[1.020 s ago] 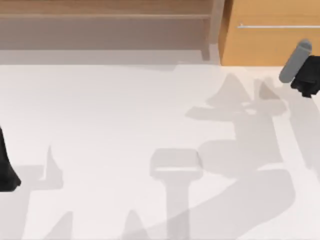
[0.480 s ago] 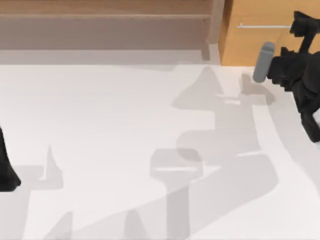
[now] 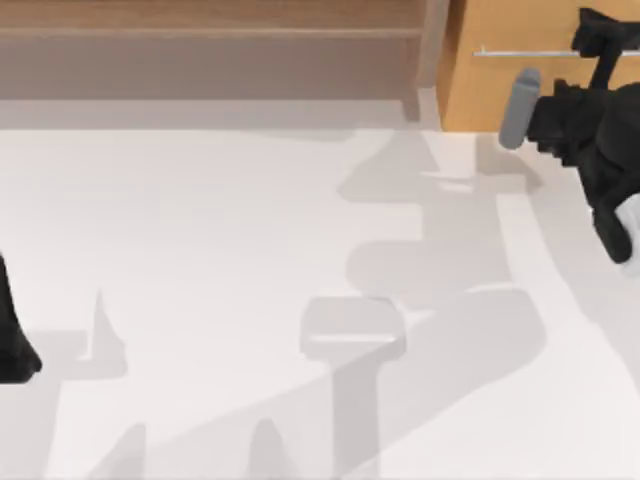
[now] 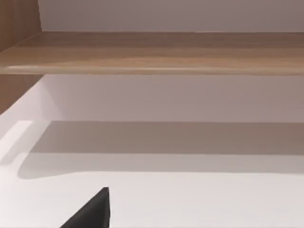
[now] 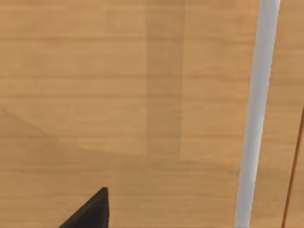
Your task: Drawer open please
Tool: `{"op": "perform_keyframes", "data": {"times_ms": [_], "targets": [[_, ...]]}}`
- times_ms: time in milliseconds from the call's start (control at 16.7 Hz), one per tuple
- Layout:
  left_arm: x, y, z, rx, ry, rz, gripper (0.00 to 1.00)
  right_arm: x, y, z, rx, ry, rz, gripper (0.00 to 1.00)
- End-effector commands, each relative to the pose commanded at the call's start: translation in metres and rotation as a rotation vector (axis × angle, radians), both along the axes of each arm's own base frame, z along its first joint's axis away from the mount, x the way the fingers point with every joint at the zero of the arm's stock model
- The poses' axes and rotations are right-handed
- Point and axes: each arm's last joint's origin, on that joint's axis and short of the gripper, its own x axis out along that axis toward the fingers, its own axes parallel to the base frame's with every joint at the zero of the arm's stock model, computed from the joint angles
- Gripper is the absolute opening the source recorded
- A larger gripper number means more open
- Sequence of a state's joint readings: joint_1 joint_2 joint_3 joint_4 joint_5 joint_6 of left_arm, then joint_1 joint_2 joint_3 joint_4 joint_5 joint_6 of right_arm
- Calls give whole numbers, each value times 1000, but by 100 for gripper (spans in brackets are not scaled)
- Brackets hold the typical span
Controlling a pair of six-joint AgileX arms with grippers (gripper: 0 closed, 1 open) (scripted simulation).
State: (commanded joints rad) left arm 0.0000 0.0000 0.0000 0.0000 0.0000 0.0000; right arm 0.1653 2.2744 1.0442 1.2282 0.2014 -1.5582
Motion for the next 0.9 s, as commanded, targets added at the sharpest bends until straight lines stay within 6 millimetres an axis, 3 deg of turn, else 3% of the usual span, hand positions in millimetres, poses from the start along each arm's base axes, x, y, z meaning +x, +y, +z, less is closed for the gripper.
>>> {"op": "perform_keyframes", "data": {"times_ms": [300, 900], "targets": [[0, 0, 0, 0, 0, 0, 100, 4, 0, 0, 0, 0, 0, 100], [0, 0, 0, 0, 0, 0, 100, 4, 0, 0, 0, 0, 0, 25]]}}
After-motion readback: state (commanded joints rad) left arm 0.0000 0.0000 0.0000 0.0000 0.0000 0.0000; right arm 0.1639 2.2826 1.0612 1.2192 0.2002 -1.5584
